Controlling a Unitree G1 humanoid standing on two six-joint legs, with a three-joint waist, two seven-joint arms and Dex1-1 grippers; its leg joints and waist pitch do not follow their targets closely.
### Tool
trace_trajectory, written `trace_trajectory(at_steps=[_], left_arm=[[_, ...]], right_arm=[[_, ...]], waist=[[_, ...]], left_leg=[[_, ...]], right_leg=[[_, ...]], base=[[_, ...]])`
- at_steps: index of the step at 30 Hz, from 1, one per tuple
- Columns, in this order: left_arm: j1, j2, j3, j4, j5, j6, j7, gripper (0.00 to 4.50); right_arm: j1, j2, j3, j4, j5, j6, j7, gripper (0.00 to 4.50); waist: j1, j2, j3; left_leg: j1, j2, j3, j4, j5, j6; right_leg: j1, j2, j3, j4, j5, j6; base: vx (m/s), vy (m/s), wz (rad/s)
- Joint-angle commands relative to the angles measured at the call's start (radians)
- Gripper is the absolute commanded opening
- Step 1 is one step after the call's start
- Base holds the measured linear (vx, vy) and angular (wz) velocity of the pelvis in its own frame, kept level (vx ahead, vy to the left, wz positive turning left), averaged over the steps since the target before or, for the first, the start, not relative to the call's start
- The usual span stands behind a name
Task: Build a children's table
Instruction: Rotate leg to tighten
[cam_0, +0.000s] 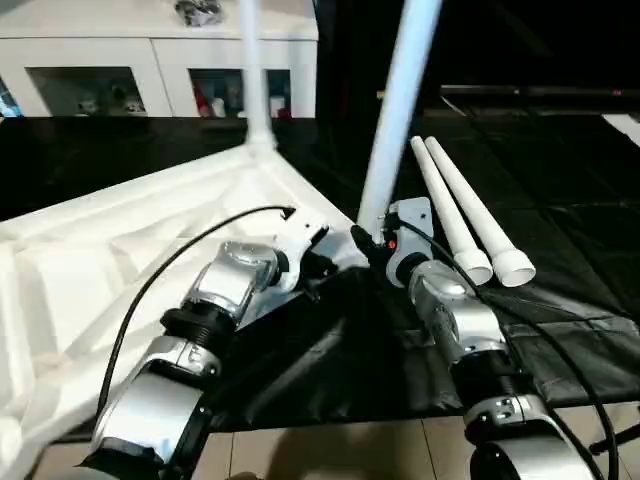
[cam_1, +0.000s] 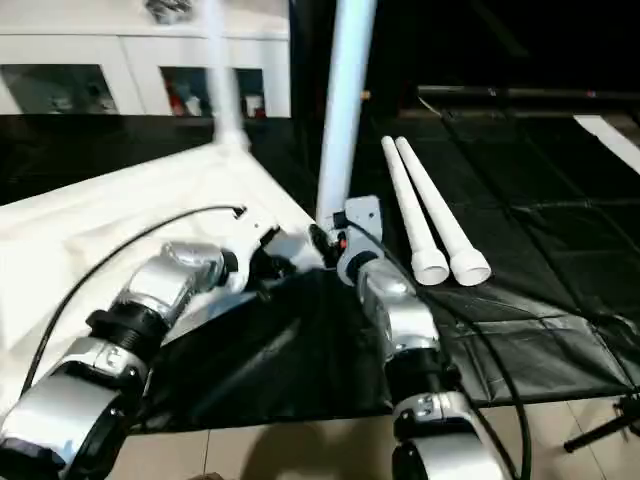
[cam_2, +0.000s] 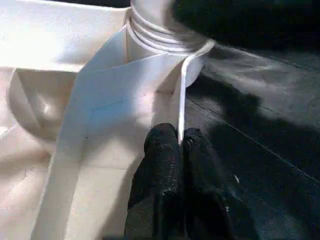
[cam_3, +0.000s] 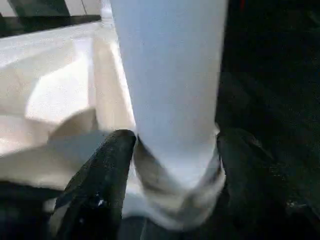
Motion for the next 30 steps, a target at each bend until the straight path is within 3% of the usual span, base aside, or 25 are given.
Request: trace_trajectory(at_steps=[1, 3, 4, 9, 15, 20, 25, 30], left_arm=[[-0.023, 0.001, -0.008, -0.045, -0.007, -0.046, -0.046, 0.0], [-0.014, 0.026, -0.022, -0.036, 0.002, -0.064, -0.074, 0.0], [-0.009, 0.039, -0.031, -0.034, 0.006, -0.085, -0.095, 0.0], [0.018, 0.097, -0.07, -0.039, 0.011, -0.131, -0.199, 0.0], [0.031, 0.181, -0.138, -0.015, 0.037, -0.257, -0.381, 0.0], [0.047, 0.236, -0.187, -0.036, 0.017, -0.359, -0.579, 0.0], [0.051, 0.27, -0.233, -0.054, 0.016, -0.409, -0.701, 0.0], [0.045, 0.276, -0.252, -0.042, 0.024, -0.451, -0.745, 0.0]], right_arm=[[0.027, 0.005, 0.043, 0.01, 0.013, 0.018, 0.061, 3.18], [0.043, -0.029, 0.035, -0.019, 0.027, 0.008, 0.107, 3.51], [0.051, -0.047, 0.032, -0.032, 0.033, -0.001, 0.131, 3.51], [0.079, -0.158, 0.025, -0.079, 0.078, -0.03, 0.304, 3.97], [0.093, -0.312, 0.051, -0.15, 0.127, -0.029, 0.593, 4.46], [0.074, -0.389, 0.11, -0.172, 0.154, -0.001, 0.792, 4.46], [0.03, -0.407, 0.163, -0.116, 0.148, -0.032, 0.915, 4.46], [0.001, -0.404, 0.2, -0.074, 0.146, -0.03, 1.009, 4.0]], waist=[[0.009, 0.0, -0.081], [0.011, 0.0, -0.082], [0.011, 0.002, -0.076], [0.021, 0.002, -0.07], [0.039, 0.001, -0.069], [0.055, 0.001, -0.072], [0.067, 0.003, -0.069], [0.079, -0.001, -0.07]], left_leg=[[0.009, 0.069, -0.043, -0.055, -0.055, 0.081], [0.008, 0.072, -0.041, -0.051, -0.034, 0.106], [0.01, 0.073, -0.039, -0.053, -0.056, 0.112], [0.016, 0.079, -0.039, -0.058, -0.132, 0.076], [0.018, 0.082, -0.038, -0.059, -0.144, 0.062], [0.015, 0.083, -0.035, -0.054, -0.125, 0.08], [0.02, 0.088, -0.036, -0.057, -0.164, 0.049], [0.02, 0.087, -0.035, -0.057, -0.161, 0.04]], right_leg=[[0.061, -0.107, 0.061, -0.055, 0.033, -0.238], [0.059, -0.106, 0.058, -0.049, 0.092, -0.252], [0.054, -0.106, 0.057, -0.055, 0.066, -0.261], [0.054, -0.108, 0.059, -0.07, -0.075, -0.24], [0.052, -0.108, 0.06, -0.067, -0.095, -0.224], [0.052, -0.108, 0.057, -0.064, -0.079, -0.235], [0.042, -0.111, 0.056, -0.067, -0.155, -0.232], [0.044, -0.113, 0.058, -0.066, -0.163, -0.225]], base=[[0.0, 0.0, 0.0], [0.0, 0.0, 0.0], [0.0, 0.0, 0.0], [0.0, 0.0, 0.0], [0.0, 0.0, 0.0], [0.0, 0.0, 0.0], [0.0, 0.0, 0.0], [0.0, 0.0, 0.0]])
